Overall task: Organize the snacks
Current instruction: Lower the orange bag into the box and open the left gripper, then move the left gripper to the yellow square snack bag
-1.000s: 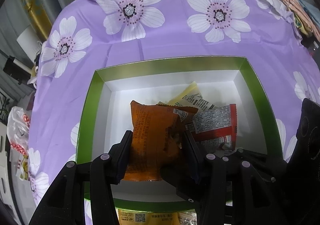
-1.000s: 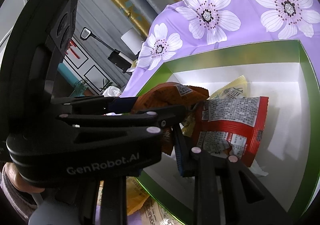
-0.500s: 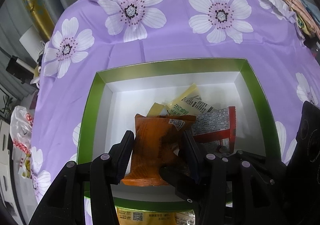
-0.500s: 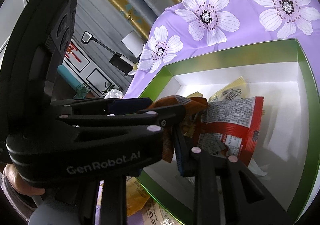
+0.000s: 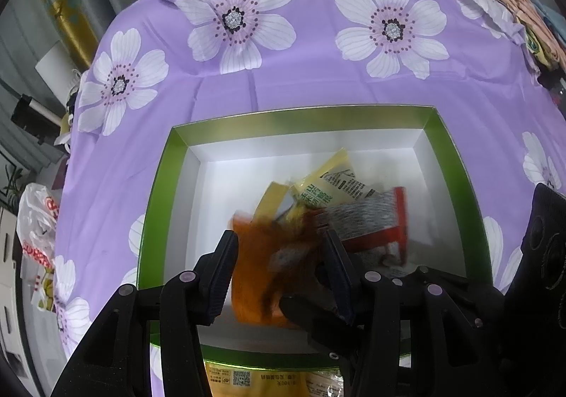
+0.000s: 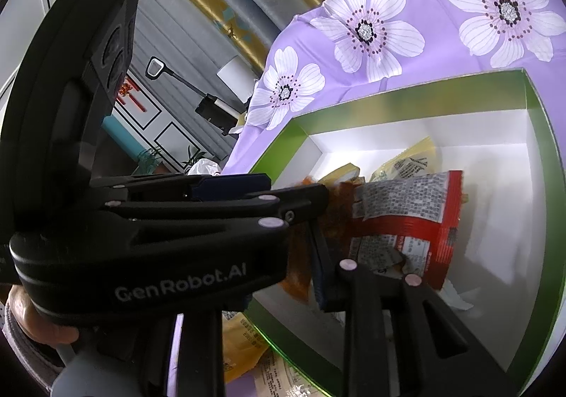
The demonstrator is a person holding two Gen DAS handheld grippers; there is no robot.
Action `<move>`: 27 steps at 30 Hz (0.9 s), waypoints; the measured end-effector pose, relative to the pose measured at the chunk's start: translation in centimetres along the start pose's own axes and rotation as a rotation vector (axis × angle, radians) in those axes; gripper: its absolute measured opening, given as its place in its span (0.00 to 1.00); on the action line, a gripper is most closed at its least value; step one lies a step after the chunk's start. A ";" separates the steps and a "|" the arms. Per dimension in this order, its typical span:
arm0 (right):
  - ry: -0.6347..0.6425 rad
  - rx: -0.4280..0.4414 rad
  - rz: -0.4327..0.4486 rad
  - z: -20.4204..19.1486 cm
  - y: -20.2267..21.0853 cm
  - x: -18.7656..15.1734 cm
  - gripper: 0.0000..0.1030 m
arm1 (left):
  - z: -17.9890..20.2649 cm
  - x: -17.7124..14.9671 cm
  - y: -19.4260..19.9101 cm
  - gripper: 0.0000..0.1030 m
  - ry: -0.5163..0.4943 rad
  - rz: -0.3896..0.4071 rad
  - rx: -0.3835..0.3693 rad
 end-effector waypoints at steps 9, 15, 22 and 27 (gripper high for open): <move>0.057 -0.035 0.053 -0.8 0.9 0.3 0.53 | -0.1 0.2 1.4 0.65 -0.008 0.043 0.048; 0.062 -0.035 0.120 -1.0 2.3 0.6 0.72 | -0.3 0.2 3.2 0.78 -0.006 0.110 0.068; 0.089 -0.071 0.188 -1.1 3.8 0.9 0.86 | -0.3 -0.2 5.9 0.80 -0.016 0.202 0.108; 0.094 -0.089 0.222 -1.1 4.6 0.9 0.94 | -0.8 -0.9 7.9 0.94 0.002 0.268 0.107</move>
Point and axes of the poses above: each gripper's, at about its wrist camera, not at the fingertips, and y roughly against the way its jaws point, z to its right, x to its top, the point moved 5 cm from there along -y, roughly the way its jaws point, and after that the axes turned 3 degrees about x, right-handed, at the moved point
